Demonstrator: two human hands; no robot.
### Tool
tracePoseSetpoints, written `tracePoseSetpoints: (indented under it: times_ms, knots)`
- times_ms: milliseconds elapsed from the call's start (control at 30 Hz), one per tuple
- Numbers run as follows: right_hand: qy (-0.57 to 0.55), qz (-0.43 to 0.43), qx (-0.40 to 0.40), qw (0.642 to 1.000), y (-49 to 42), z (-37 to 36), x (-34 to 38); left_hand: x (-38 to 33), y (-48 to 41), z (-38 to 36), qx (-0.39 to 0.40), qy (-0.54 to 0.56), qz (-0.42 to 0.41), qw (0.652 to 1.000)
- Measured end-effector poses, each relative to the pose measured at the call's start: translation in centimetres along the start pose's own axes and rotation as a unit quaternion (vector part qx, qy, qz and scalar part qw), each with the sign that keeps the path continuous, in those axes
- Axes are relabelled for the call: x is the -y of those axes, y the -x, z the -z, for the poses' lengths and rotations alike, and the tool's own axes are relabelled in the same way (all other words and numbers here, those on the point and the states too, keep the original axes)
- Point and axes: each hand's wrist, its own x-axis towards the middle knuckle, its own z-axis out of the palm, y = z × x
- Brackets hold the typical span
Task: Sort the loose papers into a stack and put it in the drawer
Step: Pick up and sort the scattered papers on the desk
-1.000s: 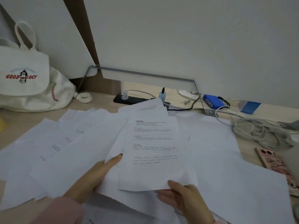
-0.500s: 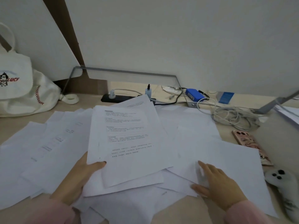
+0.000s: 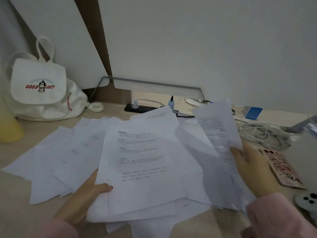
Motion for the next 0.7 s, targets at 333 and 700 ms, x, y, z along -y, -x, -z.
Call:
tracePoseSetpoints:
  times_ms: [333, 700]
  knots:
    - [-0.528, -0.113, 0.237, 0.807, -1.3, -0.3, 6.8, -0.2, 1.4, 0.9, 0.026, 0.020, 0.022, 0.999]
    - [-0.648, -0.294, 0.096, 0.696, 0.1, -8.3, 4.5, -0.2, 0.1, 0.9, -0.019, 0.072, 0.023, 0.997]
